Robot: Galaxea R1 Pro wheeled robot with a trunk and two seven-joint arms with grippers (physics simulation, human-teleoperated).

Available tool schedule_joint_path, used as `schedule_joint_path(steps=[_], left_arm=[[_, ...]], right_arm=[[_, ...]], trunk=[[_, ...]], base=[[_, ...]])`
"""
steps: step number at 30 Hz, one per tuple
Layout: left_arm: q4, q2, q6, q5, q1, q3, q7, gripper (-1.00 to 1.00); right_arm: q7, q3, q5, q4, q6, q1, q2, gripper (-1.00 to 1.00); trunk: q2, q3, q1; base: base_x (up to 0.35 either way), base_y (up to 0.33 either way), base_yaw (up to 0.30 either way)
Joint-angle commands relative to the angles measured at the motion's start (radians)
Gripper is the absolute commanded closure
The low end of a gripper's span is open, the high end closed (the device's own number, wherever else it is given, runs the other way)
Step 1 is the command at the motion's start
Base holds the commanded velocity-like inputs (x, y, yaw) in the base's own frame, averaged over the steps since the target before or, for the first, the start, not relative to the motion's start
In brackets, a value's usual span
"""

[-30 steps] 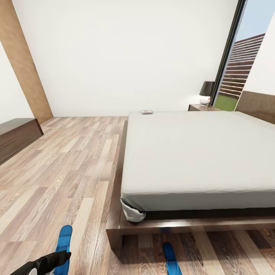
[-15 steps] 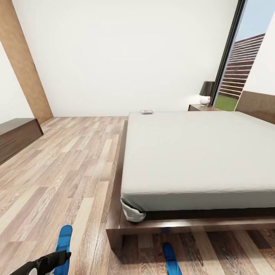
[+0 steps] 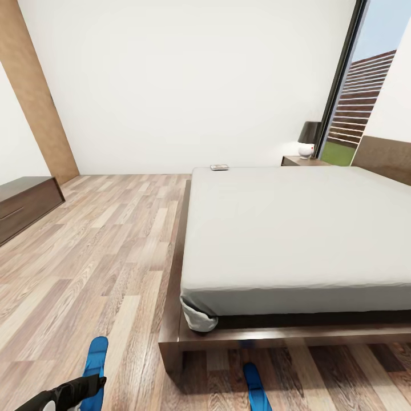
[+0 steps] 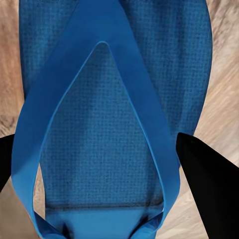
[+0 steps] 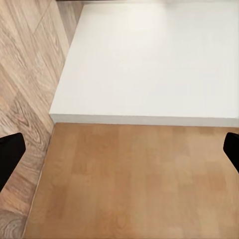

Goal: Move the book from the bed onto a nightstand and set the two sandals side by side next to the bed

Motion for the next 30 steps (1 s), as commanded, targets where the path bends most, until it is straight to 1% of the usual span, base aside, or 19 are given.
schedule_joint_path(steps=[1,10,14,16,19,22,25,26,27,30], left_arm=[[-0.003,0.001,-0.006,-0.005,0.0,-0.002,-0.004,1.0],[-0.002,0.001,-0.006,-0.005,0.0,-0.002,-0.004,1.0],[-0.002,0.001,-0.006,-0.005,0.0,-0.002,-0.004,1.0],[-0.002,0.001,-0.006,-0.005,0.0,-0.002,-0.004,1.0],[-0.002,0.001,-0.006,-0.005,0.0,-0.002,-0.003,1.0],[-0.002,0.001,-0.006,-0.005,0.0,-0.002,-0.004,1.0],[-0.002,0.001,-0.006,-0.005,0.0,-0.004,-0.004,1.0],[-0.002,0.001,-0.006,-0.005,0.0,-0.007,-0.004,1.0],[-0.002,0.001,-0.006,-0.005,0.0,-0.017,-0.004,1.0],[-0.002,0.001,-0.006,-0.005,0.0,-0.021,-0.004,1.0]], right_arm=[[-0.003,0.005,-0.004,0.002,0.005,-0.001,0.0,-1.0],[-0.009,0.008,-0.002,0.008,0.004,-0.001,0.006,-1.0],[-0.041,0.004,-0.003,0.009,0.003,0.002,0.0,-1.0],[-0.08,-0.002,-0.004,0.005,0.002,0.023,-0.005,-1.0],[-0.1,-0.006,-0.005,0.001,0.001,0.046,-0.013,-1.0],[-0.11,-0.009,-0.005,-0.001,0.0,0.068,-0.022,-1.0],[-0.112,-0.011,-0.006,-0.002,-0.001,0.083,-0.025,-1.0],[-0.112,-0.011,-0.006,-0.002,-0.001,0.088,-0.026,-1.0],[-0.112,-0.015,-0.007,-0.004,-0.005,0.103,-0.03,-1.0],[-0.112,-0.022,-0.007,-0.005,-0.019,0.108,-0.033,-1.0]], trunk=[[0.0,-0.001,0.0],[0.0,-0.001,0.0],[0.0,-0.001,0.0],[0.0,-0.001,0.0],[0.0,-0.001,0.0],[0.0,-0.001,0.0],[0.0,-0.001,0.0],[0.0,-0.001,0.0],[0.0,-0.001,0.0],[0.0,-0.001,0.0]], base=[[0.0,0.0,0.0],[0.0,0.0,0.0],[0.0,0.0,0.0],[0.0,0.0,0.0],[0.0,0.0,0.0],[0.0,0.0,0.0],[0.0,0.0,0.0],[0.0,0.0,0.0],[0.0,0.0,0.0],[0.0,0.0,0.0]])
